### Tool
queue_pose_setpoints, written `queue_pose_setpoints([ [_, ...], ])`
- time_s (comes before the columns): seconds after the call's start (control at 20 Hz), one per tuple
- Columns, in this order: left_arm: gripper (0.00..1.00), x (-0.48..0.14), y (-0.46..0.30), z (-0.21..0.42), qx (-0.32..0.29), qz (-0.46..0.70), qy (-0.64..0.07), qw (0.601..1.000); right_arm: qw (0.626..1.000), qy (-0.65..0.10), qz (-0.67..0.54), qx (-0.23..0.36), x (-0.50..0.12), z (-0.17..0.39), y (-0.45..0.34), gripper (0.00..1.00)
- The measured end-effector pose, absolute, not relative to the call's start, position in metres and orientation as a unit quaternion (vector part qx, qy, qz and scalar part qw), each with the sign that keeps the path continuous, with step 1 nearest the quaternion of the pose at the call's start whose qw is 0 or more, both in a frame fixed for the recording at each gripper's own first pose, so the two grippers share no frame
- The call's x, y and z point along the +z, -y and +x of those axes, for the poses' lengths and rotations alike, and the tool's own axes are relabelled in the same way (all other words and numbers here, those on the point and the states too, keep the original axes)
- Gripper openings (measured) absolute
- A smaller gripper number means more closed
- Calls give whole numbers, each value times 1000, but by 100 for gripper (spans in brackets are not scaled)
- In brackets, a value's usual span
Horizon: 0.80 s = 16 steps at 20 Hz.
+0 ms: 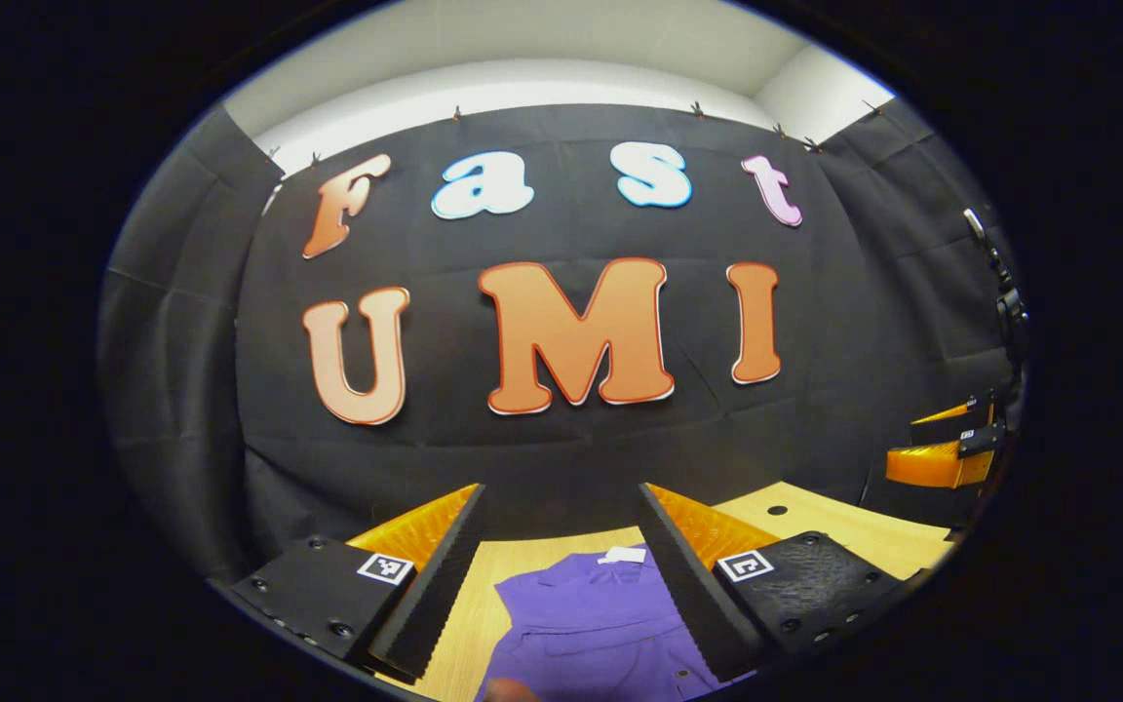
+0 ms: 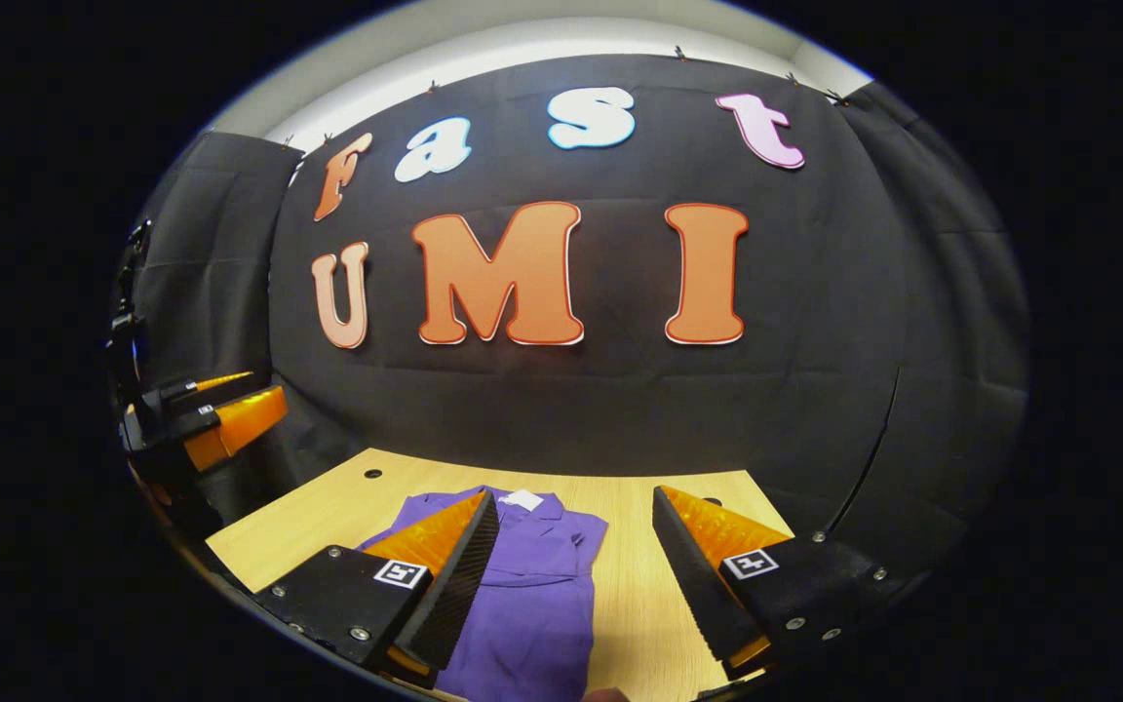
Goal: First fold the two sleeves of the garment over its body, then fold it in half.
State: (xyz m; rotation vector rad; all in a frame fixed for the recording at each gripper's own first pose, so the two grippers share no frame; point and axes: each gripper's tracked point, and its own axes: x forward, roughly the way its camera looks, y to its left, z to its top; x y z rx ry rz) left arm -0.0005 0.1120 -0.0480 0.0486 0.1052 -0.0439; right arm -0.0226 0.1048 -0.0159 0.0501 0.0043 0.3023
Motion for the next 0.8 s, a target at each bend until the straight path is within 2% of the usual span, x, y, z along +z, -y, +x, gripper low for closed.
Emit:
queue_pose_setpoints([
  [0.1,100,-53,-124,-16,-4,25,-60,998,987,-19,26,160,-32,-25,-112,94],
  [0.35,98,-100,-158,-45,16,62,-122,990,979,-125,20,157,-103,-30,-111,94],
  [0.6,98,-167,-181,-70,23,63,-214,975,957,-241,26,161,-175,-47,-120,95],
  [0.8,98,-243,-186,-96,10,24,-327,945,937,-310,15,163,-225,-66,-127,95],
])
